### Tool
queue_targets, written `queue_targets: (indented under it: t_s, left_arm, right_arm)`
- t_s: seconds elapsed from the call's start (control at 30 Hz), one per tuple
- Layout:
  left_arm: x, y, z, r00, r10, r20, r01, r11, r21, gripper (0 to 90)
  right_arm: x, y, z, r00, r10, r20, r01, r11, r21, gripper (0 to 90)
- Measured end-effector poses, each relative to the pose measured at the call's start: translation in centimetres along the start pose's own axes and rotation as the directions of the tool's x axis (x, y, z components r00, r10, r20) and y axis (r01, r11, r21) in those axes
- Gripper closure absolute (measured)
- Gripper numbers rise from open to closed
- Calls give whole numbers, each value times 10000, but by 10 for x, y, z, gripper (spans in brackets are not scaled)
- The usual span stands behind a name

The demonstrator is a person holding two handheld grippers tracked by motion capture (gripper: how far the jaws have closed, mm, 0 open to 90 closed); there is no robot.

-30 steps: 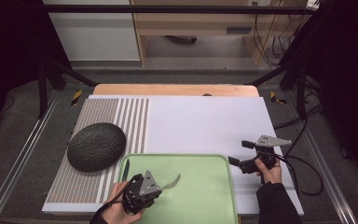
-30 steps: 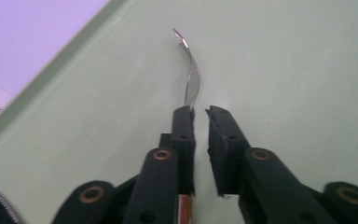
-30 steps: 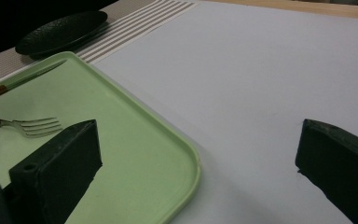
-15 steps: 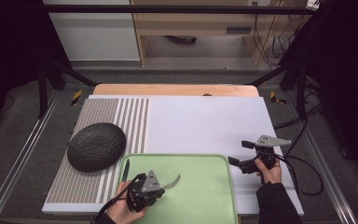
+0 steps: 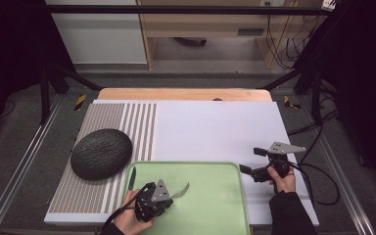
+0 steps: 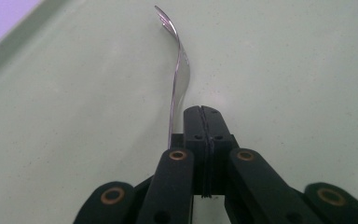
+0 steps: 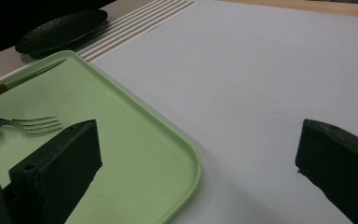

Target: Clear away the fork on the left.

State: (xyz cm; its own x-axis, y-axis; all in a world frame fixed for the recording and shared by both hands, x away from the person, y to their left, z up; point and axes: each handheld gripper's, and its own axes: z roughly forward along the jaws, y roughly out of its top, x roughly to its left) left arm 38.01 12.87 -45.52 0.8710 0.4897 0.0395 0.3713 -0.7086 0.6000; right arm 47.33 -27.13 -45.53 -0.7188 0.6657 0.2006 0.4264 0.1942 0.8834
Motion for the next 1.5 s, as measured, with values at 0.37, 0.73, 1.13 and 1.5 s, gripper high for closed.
queue_targets:
  t_s: [0.37,0.73,1.13,1.5]
  left_arm:
    - [3,-2,2,9997,-105,-199,107,9999,109,899]
    - [8,-5,0,9992,-161,-376,165,9998,99,900]
    - [15,-8,-3,9974,-371,-618,375,9993,61,900]
    - [20,-9,-4,9961,-400,-785,401,9992,-3,900]
  right_arm:
    - [0,0,0,10000,-9,-9,9,10000,-10,3]
    - [0,0,0,10000,-13,1,13,10000,1,3]
    - [0,0,0,10000,-3,14,3,10000,11,3]
    - [0,0,0,10000,-16,3,16,10000,22,3]
